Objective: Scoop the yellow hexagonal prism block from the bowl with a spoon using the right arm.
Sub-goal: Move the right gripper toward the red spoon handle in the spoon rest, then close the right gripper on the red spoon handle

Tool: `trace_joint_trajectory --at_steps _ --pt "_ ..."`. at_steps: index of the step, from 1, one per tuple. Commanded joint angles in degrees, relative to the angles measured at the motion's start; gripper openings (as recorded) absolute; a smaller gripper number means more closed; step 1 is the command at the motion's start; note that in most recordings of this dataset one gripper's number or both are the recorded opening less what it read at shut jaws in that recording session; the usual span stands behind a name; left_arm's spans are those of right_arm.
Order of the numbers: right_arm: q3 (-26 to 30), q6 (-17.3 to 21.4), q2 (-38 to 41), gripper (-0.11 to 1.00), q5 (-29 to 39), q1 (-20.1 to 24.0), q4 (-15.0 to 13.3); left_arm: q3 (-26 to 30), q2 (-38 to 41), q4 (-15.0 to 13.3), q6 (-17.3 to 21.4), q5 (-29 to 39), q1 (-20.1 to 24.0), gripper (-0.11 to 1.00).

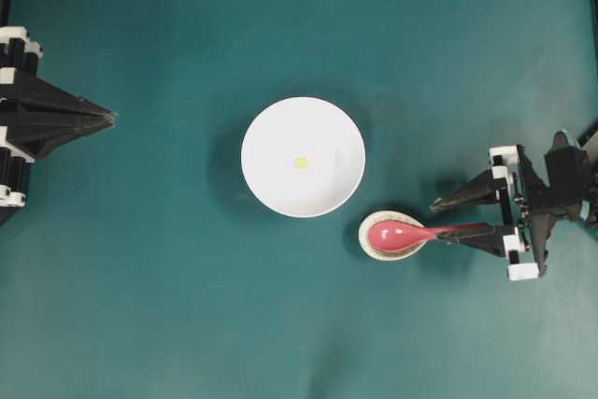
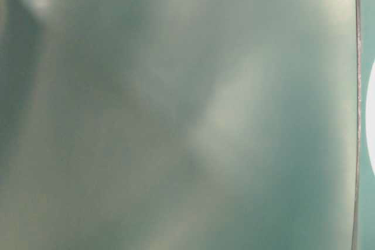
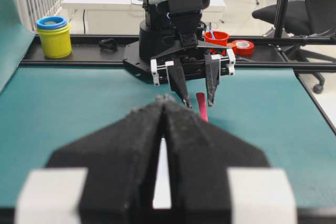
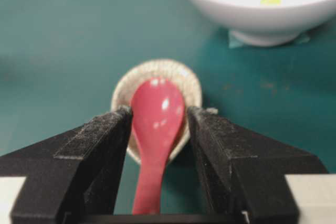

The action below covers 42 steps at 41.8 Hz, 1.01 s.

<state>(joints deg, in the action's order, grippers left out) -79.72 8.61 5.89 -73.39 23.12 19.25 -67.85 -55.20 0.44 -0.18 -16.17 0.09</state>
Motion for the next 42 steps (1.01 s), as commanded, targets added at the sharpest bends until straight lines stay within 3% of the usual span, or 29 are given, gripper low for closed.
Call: trace_joint_trajectory --at_steps 1,7,42 --pt "0.6 -0.1 1.1 0.52 -1.7 1.8 2.1 1.0 0.5 0.1 0.1 -0.1 0.1 0.01" --pt "1.0 -0.1 2.9 0.52 -1.9 3.3 3.7 1.0 0.5 0.1 0.0 0.2 0.1 0.01" --pt "0.8 -0.1 3.5 0.52 3.0 3.8 4.0 1.0 0.5 0.1 0.0 1.0 0.0 0.01"
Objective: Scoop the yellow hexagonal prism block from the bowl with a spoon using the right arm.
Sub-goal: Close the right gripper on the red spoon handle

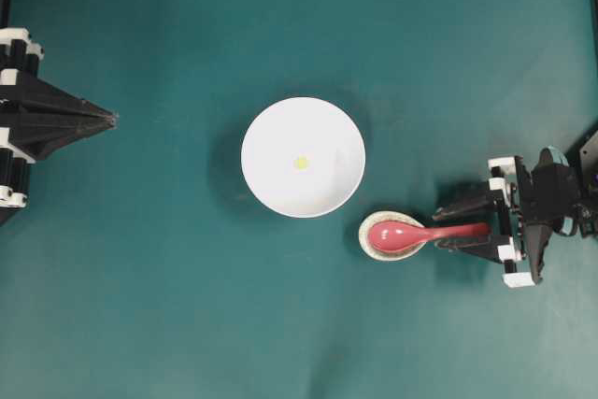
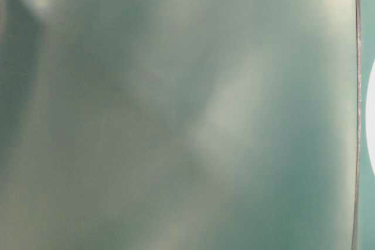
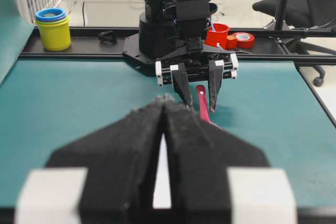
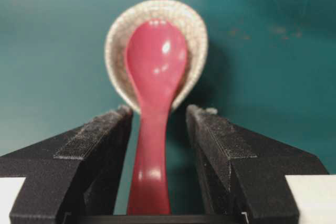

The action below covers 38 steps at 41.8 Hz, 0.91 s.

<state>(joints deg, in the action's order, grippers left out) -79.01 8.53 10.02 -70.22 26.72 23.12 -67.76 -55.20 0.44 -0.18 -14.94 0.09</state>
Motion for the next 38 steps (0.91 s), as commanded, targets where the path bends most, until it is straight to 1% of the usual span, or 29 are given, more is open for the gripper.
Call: trace_joint_trajectory --at_steps 1,8,12,24,38 --pt "0.1 0.0 -0.6 0.52 0.0 0.3 0.2 0.9 0.5 0.1 0.0 -0.3 0.0 0.01" --pt "0.1 0.0 -0.6 0.52 0.2 0.2 0.2 0.9 0.5 0.1 0.0 -0.3 0.1 0.01" --pt "0.1 0.0 -0.6 0.49 0.2 0.3 0.1 0.9 0.5 0.1 0.0 -0.3 0.1 0.01" --pt "0.0 0.0 -0.6 0.36 0.2 0.4 0.1 0.9 0.5 0.1 0.0 -0.3 0.0 0.01" --pt "0.2 -0.2 -0.6 0.24 0.2 0.4 0.1 0.9 0.5 0.2 0.0 -0.3 0.0 0.01"
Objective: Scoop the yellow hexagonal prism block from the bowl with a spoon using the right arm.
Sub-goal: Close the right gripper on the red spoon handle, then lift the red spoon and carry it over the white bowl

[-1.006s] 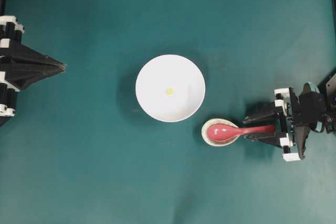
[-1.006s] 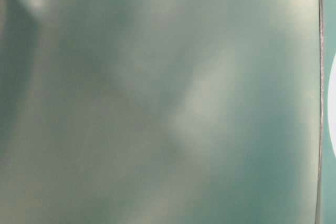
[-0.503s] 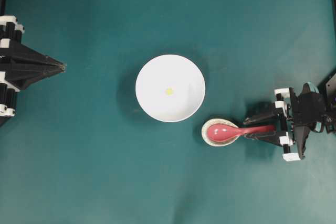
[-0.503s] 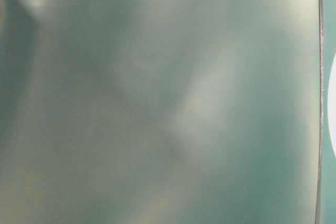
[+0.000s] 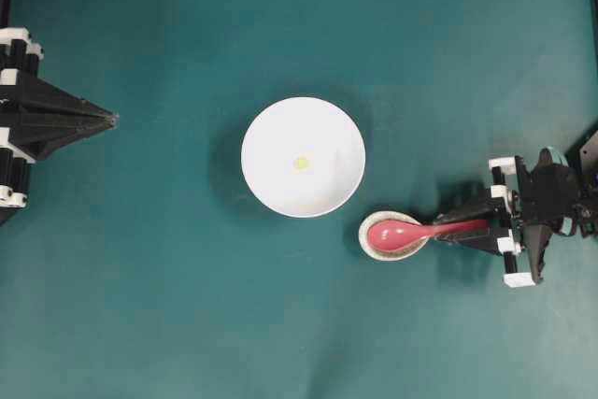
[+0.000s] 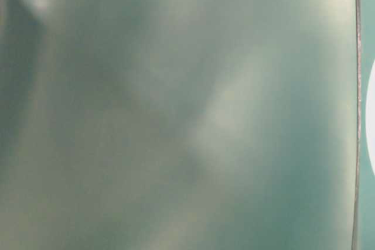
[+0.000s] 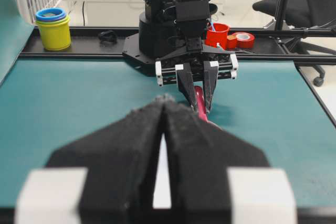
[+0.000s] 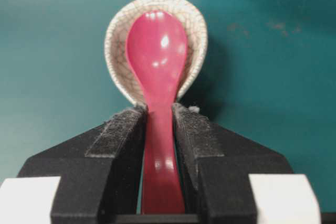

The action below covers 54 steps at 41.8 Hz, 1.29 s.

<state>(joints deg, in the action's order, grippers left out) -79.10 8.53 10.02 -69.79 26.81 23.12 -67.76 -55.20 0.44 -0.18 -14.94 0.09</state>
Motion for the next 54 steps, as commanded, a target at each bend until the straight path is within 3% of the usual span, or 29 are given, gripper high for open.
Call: trace_joint_trajectory --at_steps 1,17,29,35,41,54 --pt "0.4 -0.2 -0.6 0.24 -0.3 0.3 0.0 0.9 0.5 0.2 0.0 -0.3 0.1 0.01" --pt "0.6 -0.3 -1.8 0.24 -0.5 0.3 0.1 1.0 0.5 0.1 0.1 -0.3 0.0 0.01" --pt "1.0 -0.8 -11.2 0.24 3.6 -0.1 0.2 1.0 0.5 0.1 0.0 -0.3 0.1 0.01" --pt "2.6 -1.0 -18.5 0.24 11.0 -1.2 0.2 1.0 0.4 0.1 0.0 -0.2 0.0 0.01" --pt "6.0 -2.3 -26.2 0.24 24.0 -4.6 0.2 1.1 0.4 0.1 0.0 0.1 0.0 0.01" --pt "16.1 -6.2 -35.2 0.24 51.1 -17.2 0.0 1.1 0.2 0.1 0.1 0.2 0.0 0.01"
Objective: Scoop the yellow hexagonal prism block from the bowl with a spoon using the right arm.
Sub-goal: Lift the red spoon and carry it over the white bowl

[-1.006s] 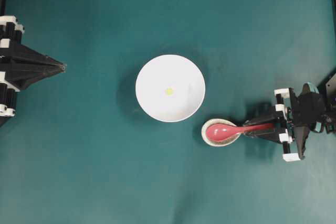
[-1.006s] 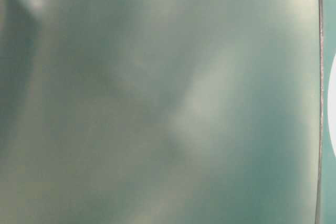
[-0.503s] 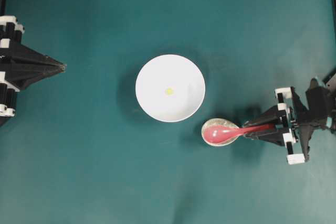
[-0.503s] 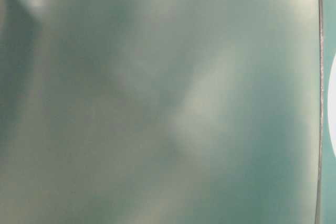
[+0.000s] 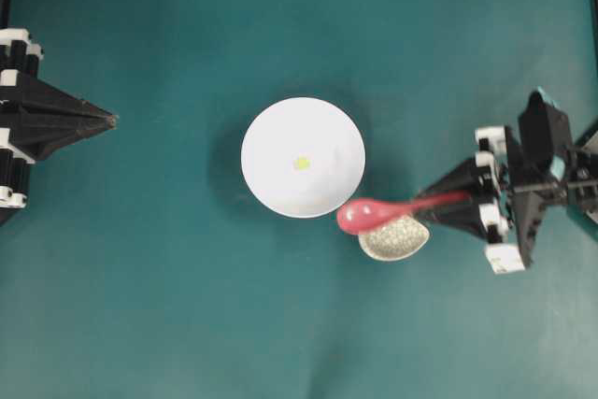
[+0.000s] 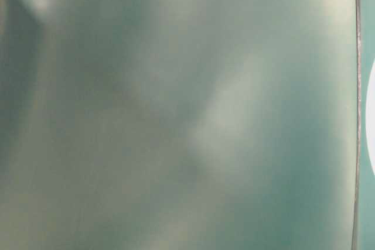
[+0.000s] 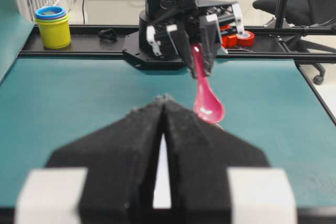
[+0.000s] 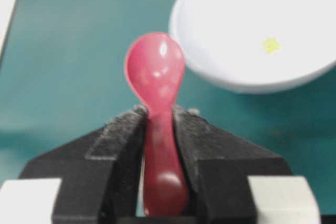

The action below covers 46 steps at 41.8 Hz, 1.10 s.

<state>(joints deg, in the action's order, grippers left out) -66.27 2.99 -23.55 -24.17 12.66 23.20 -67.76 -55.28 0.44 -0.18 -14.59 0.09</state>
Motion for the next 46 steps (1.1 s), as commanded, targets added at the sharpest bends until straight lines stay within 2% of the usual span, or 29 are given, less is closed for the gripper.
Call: trace_joint_trajectory --at_steps 1,10,20,33,46 --pt "3.9 -1.0 -1.7 0.24 6.8 -3.9 -0.1 1.1 0.3 0.1 0.1 -0.1 0.0 0.01" --pt "10.3 -3.3 -1.8 0.24 17.3 -12.0 -0.2 1.1 0.5 0.2 0.9 0.1 0.0 0.01" --pt "15.3 -3.5 -0.6 0.24 25.8 -17.5 -0.3 1.1 0.5 0.4 0.9 1.8 0.0 0.01" --pt "22.0 -3.3 5.7 0.24 35.5 -18.9 -1.1 1.1 0.6 0.4 0.9 2.1 0.0 0.01" --pt "29.1 -3.2 13.0 0.24 45.8 -19.2 -4.0 1.1 0.6 0.4 0.9 2.3 0.0 0.01"
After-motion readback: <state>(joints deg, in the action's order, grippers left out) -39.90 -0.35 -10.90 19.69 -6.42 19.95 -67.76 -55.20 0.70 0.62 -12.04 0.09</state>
